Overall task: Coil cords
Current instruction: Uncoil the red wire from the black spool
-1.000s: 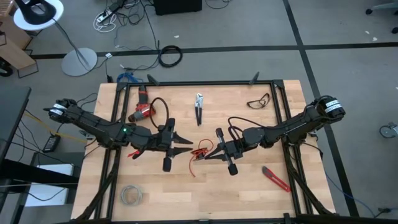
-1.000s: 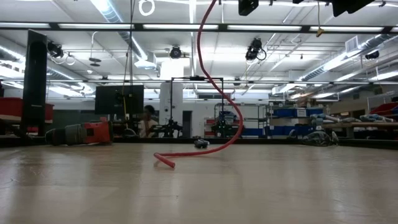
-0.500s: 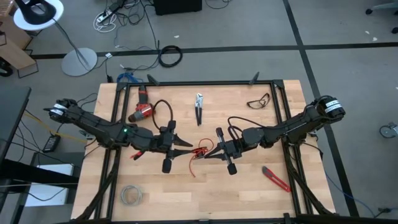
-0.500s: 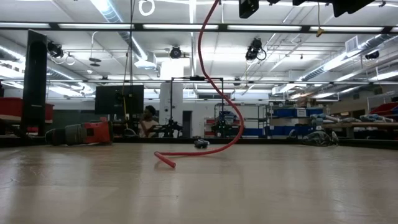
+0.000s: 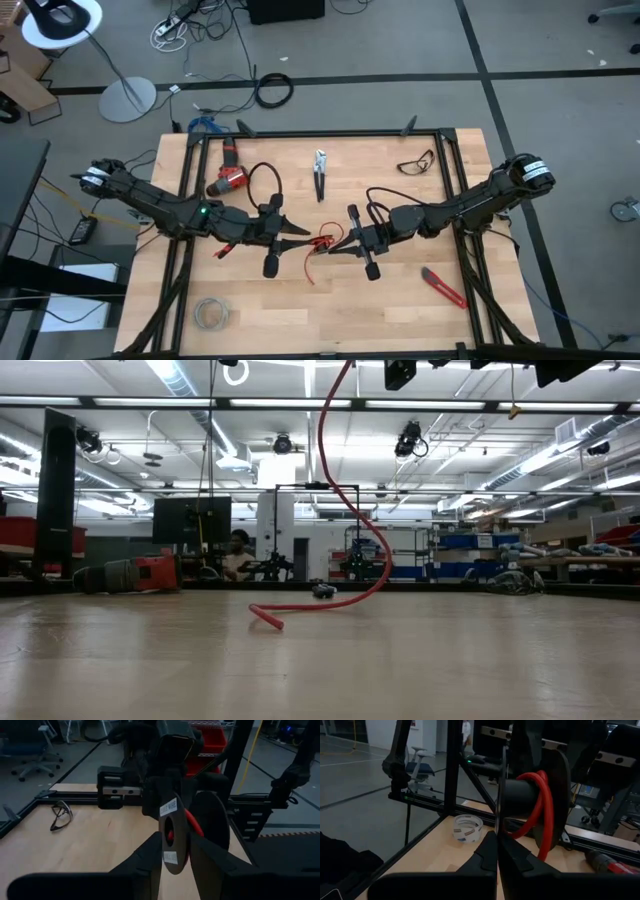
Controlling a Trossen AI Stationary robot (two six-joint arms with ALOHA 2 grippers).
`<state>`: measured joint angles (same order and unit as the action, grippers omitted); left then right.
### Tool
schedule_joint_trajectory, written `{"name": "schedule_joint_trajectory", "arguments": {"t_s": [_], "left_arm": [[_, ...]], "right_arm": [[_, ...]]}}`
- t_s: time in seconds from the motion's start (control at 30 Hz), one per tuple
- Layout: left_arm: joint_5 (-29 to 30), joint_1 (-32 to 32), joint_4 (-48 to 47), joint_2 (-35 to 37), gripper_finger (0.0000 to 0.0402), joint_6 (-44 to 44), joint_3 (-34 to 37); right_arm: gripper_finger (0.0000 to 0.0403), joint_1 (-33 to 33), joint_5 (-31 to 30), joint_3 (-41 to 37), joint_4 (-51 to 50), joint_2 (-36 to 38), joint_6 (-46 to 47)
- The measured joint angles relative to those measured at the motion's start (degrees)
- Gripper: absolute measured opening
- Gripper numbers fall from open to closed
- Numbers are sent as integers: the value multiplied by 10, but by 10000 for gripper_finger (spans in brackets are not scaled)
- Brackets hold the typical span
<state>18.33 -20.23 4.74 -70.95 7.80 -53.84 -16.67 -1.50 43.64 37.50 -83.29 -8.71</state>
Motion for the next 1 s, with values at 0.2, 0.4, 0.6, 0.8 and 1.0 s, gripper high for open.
{"name": "schedule_joint_trajectory", "arguments": {"t_s": [0.2, 0.4, 0.6, 0.8, 1.0], "left_arm": [[4, 0, 0, 0, 76, -3, 0], [8, 0, 0, 0, 31, -20, 0], [15, 0, 0, 0, 5, -31, 0], [15, 7, 1, -2, 2, -34, 0], [15, 7, 5, -2, 1, -46, 0]], "right_arm": [[0, 0, 0, 0, 0, 0, 0], [0, 0, -2, 0, 0, 0, 0], [0, 0, -2, 0, 1, 0, 0], [0, 0, -2, 4, -2, 0, 0], [0, 0, -2, 4, -2, 0, 0]]}}
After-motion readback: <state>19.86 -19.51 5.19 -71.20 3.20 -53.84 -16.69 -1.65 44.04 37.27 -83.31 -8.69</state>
